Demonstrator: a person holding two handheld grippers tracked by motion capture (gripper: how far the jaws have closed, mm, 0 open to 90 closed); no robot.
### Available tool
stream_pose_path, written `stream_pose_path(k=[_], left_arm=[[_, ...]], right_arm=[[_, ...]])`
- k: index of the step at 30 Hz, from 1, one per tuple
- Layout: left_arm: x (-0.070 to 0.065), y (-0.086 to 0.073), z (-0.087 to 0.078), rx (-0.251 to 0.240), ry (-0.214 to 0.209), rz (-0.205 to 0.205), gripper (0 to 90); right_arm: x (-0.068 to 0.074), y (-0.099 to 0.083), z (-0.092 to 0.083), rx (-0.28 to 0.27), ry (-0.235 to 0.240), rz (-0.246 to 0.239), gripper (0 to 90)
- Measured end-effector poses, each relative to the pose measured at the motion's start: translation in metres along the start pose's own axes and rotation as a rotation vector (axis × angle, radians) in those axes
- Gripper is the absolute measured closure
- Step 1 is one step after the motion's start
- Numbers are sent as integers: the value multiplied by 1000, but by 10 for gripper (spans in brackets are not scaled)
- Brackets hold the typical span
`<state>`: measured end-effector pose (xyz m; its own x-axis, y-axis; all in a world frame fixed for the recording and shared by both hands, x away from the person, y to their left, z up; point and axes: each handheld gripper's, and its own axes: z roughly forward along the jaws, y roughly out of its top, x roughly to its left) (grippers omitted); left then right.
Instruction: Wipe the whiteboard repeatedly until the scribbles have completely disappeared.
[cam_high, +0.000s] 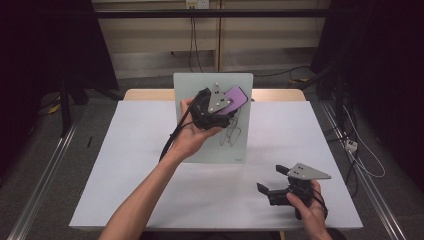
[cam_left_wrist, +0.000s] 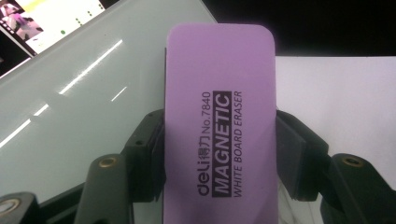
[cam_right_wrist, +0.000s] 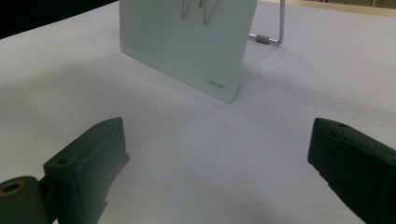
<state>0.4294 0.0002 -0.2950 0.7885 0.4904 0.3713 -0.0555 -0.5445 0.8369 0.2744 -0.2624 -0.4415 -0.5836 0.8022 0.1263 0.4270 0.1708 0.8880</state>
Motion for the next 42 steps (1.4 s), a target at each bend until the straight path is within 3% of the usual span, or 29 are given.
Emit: stream_pose_path(k=[11, 25, 29, 33, 42], left_arm=[[-9, -5, 4, 34, -18, 30, 411], [-29, -26, 12, 60, -62, 40, 410], [-33, -26, 14, 94, -73, 75, 410], [-29, -21, 13, 108, -86, 70, 410], [0, 9, 2, 66, -23, 41, 410]], right_arm=[[1, 0, -1, 0, 2, 3, 44], [1, 0, -1, 1, 3, 4, 44], [0, 0, -1, 3, 2, 2, 43], [0, 0, -1, 2, 4, 1, 44], [0, 0, -1, -1, 5, 2, 44]])
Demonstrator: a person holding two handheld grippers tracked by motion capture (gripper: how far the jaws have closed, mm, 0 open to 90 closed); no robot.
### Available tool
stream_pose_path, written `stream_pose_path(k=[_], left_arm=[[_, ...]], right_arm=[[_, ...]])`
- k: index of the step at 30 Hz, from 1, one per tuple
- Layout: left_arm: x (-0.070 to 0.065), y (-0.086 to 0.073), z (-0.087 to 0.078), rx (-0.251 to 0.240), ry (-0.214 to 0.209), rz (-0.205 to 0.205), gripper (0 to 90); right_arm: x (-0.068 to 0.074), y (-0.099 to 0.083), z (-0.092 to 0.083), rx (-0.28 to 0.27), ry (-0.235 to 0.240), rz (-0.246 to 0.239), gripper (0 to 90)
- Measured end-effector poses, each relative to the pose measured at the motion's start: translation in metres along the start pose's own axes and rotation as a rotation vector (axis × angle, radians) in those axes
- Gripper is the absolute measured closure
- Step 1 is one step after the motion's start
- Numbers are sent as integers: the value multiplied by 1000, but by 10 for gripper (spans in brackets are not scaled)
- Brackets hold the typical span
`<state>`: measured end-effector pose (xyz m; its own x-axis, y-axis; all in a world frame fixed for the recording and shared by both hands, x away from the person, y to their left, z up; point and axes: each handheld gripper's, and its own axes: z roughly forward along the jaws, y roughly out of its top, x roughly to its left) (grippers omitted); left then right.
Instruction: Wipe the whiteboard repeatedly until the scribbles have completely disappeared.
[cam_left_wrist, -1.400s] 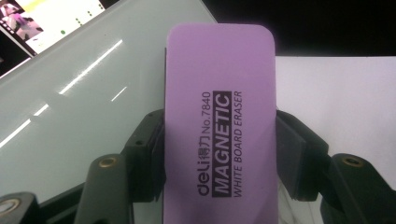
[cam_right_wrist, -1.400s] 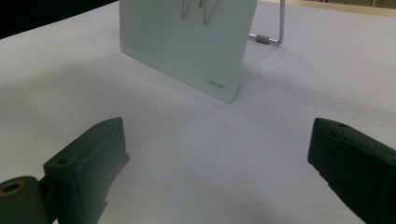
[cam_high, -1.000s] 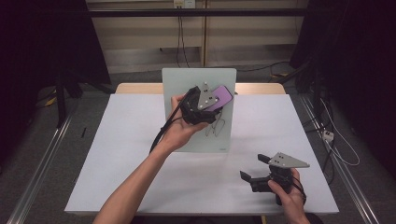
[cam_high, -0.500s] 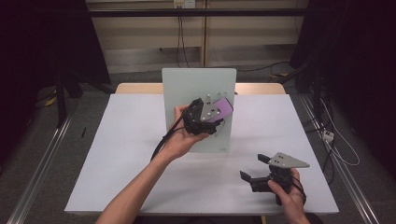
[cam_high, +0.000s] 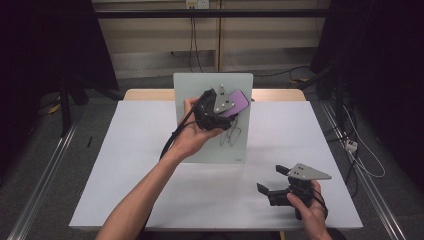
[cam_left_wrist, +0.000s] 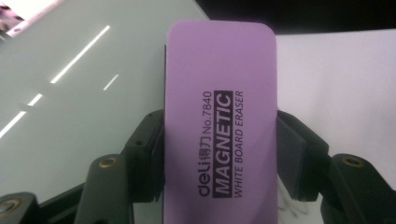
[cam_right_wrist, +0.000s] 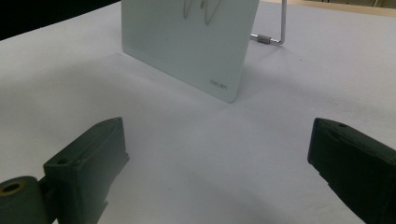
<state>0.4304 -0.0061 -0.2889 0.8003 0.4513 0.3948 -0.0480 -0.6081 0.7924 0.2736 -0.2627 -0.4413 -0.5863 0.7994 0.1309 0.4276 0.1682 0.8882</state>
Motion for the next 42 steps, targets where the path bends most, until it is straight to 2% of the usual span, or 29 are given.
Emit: stream_pose_path(k=[2, 3, 5, 12, 17, 20, 23, 29, 30, 31, 34, 36, 39, 42], left_arm=[[6, 4, -2, -13, 10, -18, 410], [8, 5, -2, -12, 2, -21, 410], [5, 4, -1, -6, 11, -6, 410], [-18, -4, 12, 44, -9, 60, 409], [-35, -16, 21, 73, -50, 71, 408], [-41, -20, 24, 76, -62, 73, 408], [-36, -17, 23, 79, -77, 61, 409], [-13, 0, 13, 46, -50, 24, 409], [-9, 4, 12, 42, -55, 4, 409], [-6, 7, 11, 28, -43, -8, 409], [-1, 16, 8, 12, 1, 2, 409], [0, 15, 8, 9, -4, -3, 409], [-4, 10, 10, 28, -16, 25, 408], [-15, 2, 14, 56, -20, 61, 408]], right_arm=[[0, 0, 0, -1, 0, 0, 43], [0, 0, 0, -1, 0, 0, 43], [0, 0, 0, -1, 1, 1, 43], [0, 0, 0, 0, 0, 1, 43], [0, 0, 0, 0, 1, 2, 43], [0, 0, 0, 0, 1, 2, 43], [0, 0, 0, 0, 0, 2, 43], [0, 0, 0, -1, -1, 0, 43], [0, 0, 0, -1, -1, 0, 43], [0, 0, 0, -1, 1, 0, 43], [0, 0, 0, -1, 2, 0, 43], [0, 0, 0, 0, 1, -4, 43], [-1, 0, -1, -1, 3, -3, 43], [0, 0, 0, -1, 1, -3, 43]])
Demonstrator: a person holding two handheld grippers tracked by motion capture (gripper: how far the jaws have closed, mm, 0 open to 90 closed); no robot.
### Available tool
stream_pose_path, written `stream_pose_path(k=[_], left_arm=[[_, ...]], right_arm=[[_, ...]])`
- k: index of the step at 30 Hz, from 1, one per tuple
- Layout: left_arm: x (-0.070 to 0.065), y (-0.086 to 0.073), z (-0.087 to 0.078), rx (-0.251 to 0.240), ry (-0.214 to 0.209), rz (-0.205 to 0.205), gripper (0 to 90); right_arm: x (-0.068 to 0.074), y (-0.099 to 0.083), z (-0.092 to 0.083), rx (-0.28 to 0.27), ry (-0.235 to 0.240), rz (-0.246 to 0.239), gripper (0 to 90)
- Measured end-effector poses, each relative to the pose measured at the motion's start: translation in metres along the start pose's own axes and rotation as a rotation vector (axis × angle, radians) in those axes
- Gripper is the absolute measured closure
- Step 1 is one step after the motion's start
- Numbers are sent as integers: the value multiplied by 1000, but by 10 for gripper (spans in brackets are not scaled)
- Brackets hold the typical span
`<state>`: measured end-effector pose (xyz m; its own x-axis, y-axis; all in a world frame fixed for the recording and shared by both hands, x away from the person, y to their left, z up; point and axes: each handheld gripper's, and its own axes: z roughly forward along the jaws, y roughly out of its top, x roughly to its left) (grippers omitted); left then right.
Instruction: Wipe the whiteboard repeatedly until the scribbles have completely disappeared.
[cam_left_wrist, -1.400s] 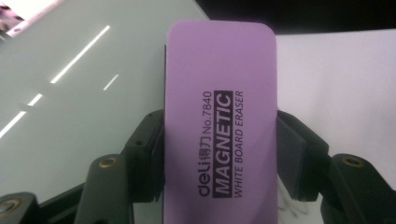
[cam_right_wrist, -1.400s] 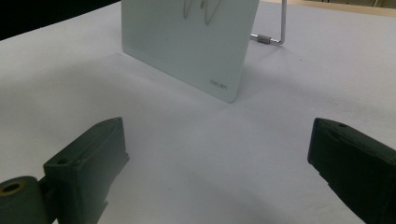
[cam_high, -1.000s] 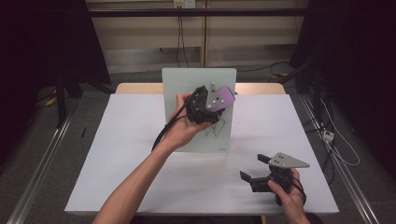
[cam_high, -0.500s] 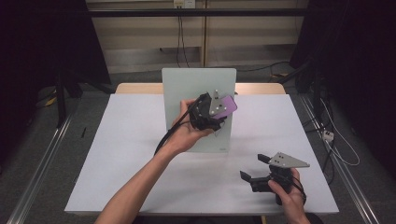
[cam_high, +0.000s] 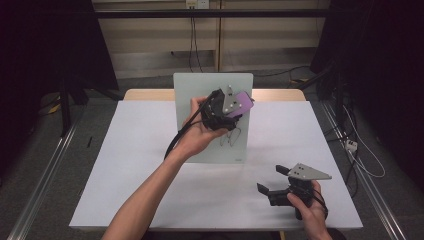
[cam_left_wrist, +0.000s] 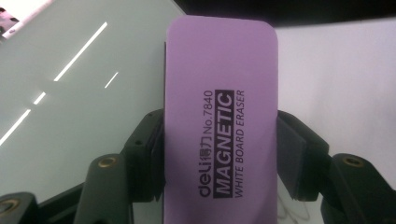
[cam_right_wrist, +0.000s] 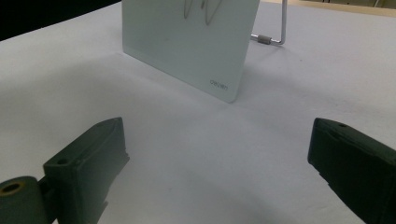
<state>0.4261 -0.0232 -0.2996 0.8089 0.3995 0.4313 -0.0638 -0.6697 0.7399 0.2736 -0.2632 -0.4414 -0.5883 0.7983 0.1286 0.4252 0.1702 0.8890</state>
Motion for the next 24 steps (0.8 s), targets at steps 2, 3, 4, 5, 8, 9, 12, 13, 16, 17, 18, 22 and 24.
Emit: stream_pose_path(k=[2, 3, 4, 5, 8, 9, 12, 13, 16, 17, 18, 22, 24], left_arm=[[-9, -6, 4, 11, -12, 14, 408], [-13, -9, 6, 13, -19, 18, 408], [-17, -12, 8, 21, -23, 19, 408], [-21, -16, 9, 26, -31, 22, 408], [-31, -28, 13, 34, -55, 30, 408], [-34, -32, 15, 34, -67, 24, 407], [-42, -39, 18, 50, -84, 33, 407], [-43, -39, 18, 58, -86, 40, 407], [-37, -38, 17, 58, -114, 23, 408], [-35, -37, 17, 55, -114, 21, 408], [-33, -35, 15, 57, -110, 27, 408], [-19, -27, 7, 39, -81, 13, 408], [-12, -23, 3, 28, -66, 0, 408]], right_arm=[[1, 0, 0, 0, 2, 1, 43], [0, 0, 0, 0, 2, -2, 43], [0, 0, 0, 0, -2, 0, 43], [0, 0, 0, -2, -3, 6, 43], [-1, 0, 0, -2, -4, 9, 42], [-1, 0, 0, -2, -3, 7, 43], [-1, 0, 0, -1, -6, 4, 43], [-1, 0, 0, -1, -6, 4, 43], [0, 0, 0, -3, -3, 4, 43], [0, 0, 0, -3, -2, 3, 43], [0, 0, 0, -2, -2, 3, 43], [-1, 0, 0, -3, -2, 6, 43], [0, 0, 0, -2, 0, 3, 43]])
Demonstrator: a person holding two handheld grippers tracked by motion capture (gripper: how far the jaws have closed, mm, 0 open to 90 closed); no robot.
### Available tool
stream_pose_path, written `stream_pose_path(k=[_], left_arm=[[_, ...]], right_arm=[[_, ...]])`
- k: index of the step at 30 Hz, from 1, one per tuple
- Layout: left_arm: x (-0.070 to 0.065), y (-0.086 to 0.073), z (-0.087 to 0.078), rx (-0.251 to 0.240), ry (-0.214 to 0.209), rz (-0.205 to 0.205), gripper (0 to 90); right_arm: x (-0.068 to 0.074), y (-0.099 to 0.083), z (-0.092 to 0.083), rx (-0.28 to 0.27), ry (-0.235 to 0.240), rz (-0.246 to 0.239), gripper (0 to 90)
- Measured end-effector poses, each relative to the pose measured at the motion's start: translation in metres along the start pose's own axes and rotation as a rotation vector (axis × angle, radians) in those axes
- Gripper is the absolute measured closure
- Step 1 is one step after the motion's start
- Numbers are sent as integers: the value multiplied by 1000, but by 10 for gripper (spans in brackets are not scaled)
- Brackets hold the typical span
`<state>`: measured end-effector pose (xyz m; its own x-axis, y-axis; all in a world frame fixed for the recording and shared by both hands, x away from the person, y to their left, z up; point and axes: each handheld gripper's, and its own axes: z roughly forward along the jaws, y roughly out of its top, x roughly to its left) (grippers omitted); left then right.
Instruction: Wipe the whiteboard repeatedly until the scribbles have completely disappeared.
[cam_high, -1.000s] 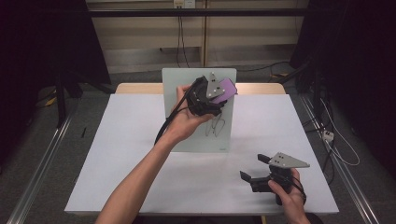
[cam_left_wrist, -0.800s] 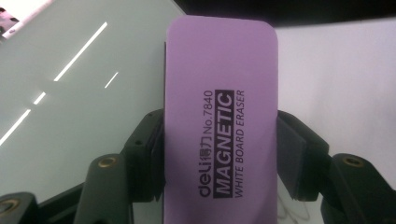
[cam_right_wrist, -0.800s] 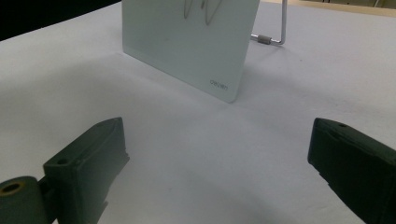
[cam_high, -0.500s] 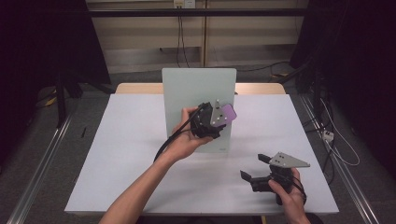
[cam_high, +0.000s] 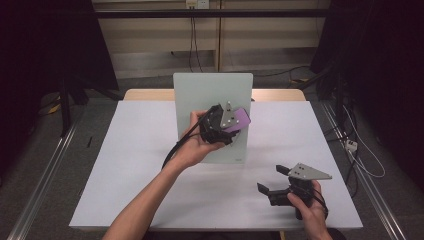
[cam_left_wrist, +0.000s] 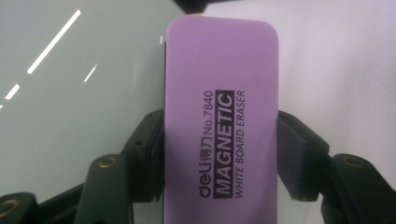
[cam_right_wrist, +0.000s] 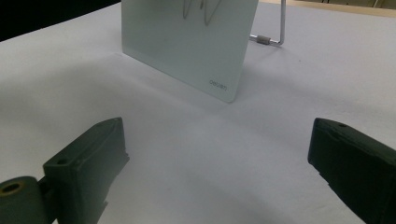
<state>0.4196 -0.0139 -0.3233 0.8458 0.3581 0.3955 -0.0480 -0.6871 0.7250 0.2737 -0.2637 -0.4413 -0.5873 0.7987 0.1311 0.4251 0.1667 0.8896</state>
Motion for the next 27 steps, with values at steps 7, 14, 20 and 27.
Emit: stream_pose_path(k=[7, 14, 20, 27], left_arm=[[24, 7, -19, -49, 73, -35, 408], [19, 6, -16, -42, 89, -12, 407], [9, 0, -8, -46, 66, -10, 408], [-11, -13, 5, -25, 8, -2, 407]], right_arm=[[0, 0, 0, 1, -1, 2, 43], [0, 0, 0, 1, -4, 2, 43], [0, 0, 1, 1, -3, 1, 43], [0, 0, 0, -2, -2, 5, 43]])
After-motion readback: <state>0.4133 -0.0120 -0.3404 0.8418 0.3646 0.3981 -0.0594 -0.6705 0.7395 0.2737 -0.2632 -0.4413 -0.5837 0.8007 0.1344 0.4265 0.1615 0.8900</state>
